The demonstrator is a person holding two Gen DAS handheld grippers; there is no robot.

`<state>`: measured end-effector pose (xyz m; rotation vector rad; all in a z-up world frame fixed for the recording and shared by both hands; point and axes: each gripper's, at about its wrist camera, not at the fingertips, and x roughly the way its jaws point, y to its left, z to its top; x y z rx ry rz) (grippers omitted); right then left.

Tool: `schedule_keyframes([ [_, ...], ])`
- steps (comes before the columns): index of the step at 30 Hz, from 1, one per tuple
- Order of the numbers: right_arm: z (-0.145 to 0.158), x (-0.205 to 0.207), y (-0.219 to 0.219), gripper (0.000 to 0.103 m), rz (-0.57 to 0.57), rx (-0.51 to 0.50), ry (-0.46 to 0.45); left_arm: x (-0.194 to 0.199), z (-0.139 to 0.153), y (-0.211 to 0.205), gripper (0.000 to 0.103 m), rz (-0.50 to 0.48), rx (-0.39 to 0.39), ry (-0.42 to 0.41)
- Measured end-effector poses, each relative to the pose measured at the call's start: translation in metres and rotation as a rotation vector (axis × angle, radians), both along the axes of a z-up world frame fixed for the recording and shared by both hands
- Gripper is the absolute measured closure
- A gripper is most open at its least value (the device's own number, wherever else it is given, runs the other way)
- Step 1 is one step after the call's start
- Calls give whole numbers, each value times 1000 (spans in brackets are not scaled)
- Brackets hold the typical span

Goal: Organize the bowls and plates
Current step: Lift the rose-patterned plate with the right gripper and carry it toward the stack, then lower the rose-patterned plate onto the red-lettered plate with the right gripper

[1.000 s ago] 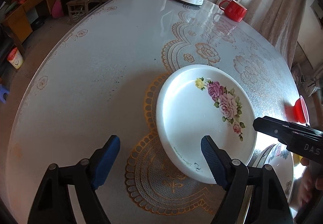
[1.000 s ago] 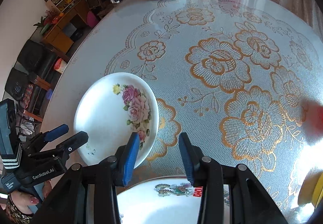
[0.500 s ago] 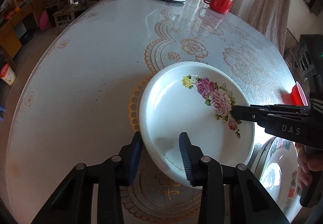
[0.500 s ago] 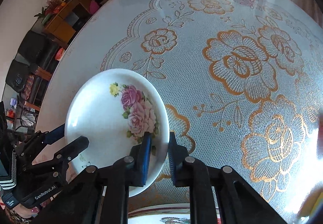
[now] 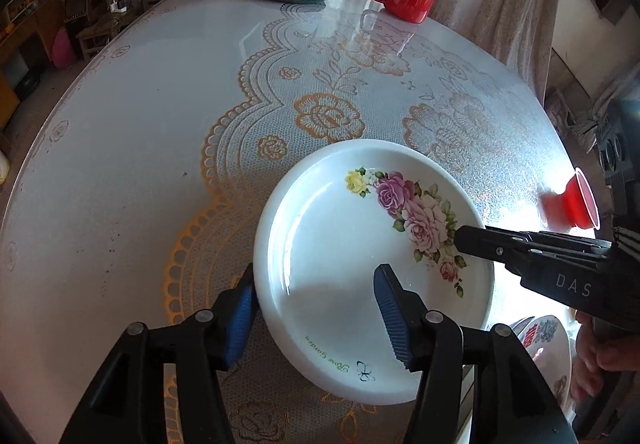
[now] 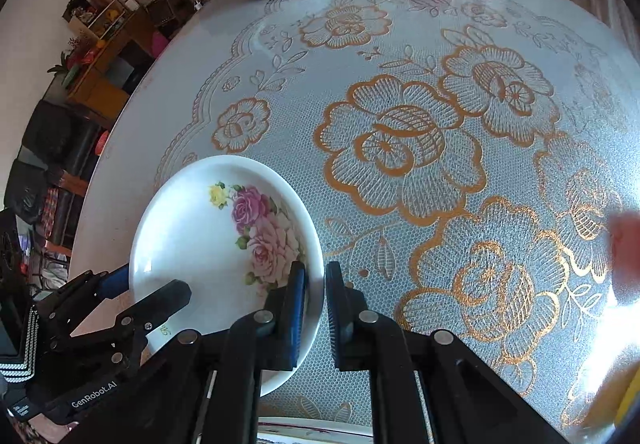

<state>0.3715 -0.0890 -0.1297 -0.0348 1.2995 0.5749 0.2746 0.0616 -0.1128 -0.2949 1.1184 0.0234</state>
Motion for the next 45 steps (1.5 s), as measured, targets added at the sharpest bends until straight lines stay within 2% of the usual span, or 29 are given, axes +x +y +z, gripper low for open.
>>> schedule_keyframes([
  [4, -5, -6, -2, 89, 20, 21, 3, 1, 0, -5, 47, -43, 52, -22],
  [7, -6, -6, 2, 88, 14, 22, -4, 1, 0, -3, 56, -38, 75, -34],
  [9, -5, -6, 6, 87, 25, 6, -24, 1, 0, -1, 58, -19, 78, -28],
  [12, -4, -12, 17, 88, 72, -39, -79, -1, 1, 2, 58, 17, 69, -30],
  [17, 13, -20, 6, 92, 49, 6, -114, 0, 12, -1, 62, 5, 58, -68],
  [21, 20, -16, -11, 92, 15, 22, -107, 2, 17, -8, 65, -9, 59, -83],
  [24, 23, -13, -20, 92, -14, 29, -110, 6, 18, -10, 67, -11, 30, -96],
  [33, 44, -18, -39, 92, -71, 86, -151, 7, 46, -17, 68, -32, 13, -193],
  [45, 72, -36, -56, 93, -96, 113, -182, -13, 64, -31, 68, -63, -12, -223],
])
